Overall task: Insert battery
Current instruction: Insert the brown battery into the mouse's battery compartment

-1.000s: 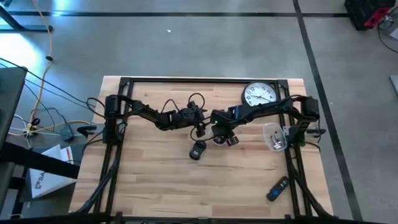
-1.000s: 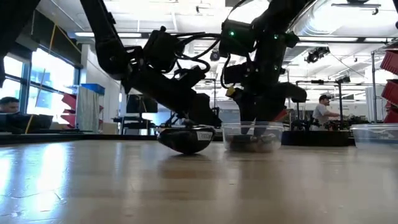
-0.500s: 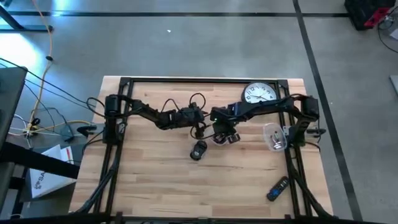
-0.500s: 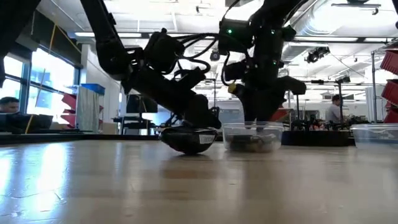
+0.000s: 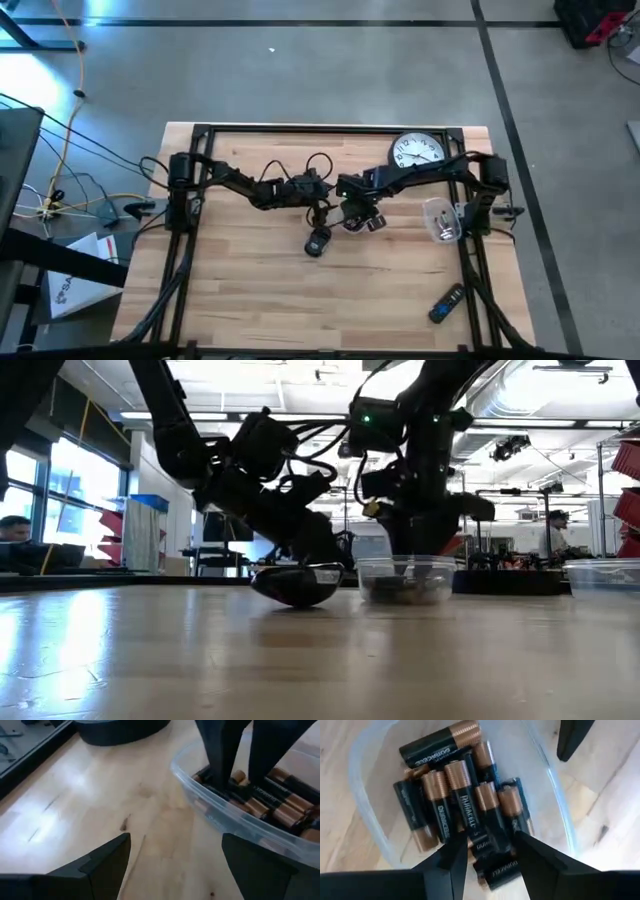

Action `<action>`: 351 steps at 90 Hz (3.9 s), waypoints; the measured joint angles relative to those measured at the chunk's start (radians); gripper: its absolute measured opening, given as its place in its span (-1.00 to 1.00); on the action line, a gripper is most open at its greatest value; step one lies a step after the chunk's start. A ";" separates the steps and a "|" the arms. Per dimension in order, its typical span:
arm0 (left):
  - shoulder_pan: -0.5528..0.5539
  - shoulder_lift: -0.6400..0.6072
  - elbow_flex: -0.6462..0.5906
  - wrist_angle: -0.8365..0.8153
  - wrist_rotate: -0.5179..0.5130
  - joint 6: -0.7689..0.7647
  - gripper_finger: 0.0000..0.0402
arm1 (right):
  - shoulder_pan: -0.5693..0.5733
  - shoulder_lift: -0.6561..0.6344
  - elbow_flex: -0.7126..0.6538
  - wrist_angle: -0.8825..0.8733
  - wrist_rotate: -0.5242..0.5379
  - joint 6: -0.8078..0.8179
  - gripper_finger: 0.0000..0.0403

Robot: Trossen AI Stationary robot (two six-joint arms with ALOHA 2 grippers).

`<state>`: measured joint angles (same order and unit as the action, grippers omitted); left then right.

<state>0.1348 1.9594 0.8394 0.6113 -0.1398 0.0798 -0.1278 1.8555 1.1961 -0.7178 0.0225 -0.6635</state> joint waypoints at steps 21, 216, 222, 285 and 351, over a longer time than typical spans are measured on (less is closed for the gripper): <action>-0.006 0.000 0.000 -0.013 0.000 -0.008 0.47 | 0.000 0.015 0.001 0.001 0.000 -0.003 -0.35; -0.350 -0.423 -0.158 -0.508 -0.276 -0.268 0.47 | 0.248 -0.076 0.063 -0.079 0.216 0.695 -0.89; -0.356 -0.414 -0.158 -0.516 -0.290 -0.301 0.47 | 0.245 -0.074 0.063 -0.082 0.243 0.714 -0.89; -0.420 -0.225 -0.157 -0.379 -0.266 -0.494 0.47 | 0.199 -0.073 0.063 -0.071 0.258 0.808 -0.89; -0.452 -0.225 -0.157 -0.421 -0.266 -0.505 0.47 | 0.214 -0.073 0.063 -0.053 0.258 0.876 -0.89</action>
<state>-0.3172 1.7340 0.6823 0.1902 -0.4061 -0.4256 0.0860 1.7824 1.2591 -0.7704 0.2810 0.2123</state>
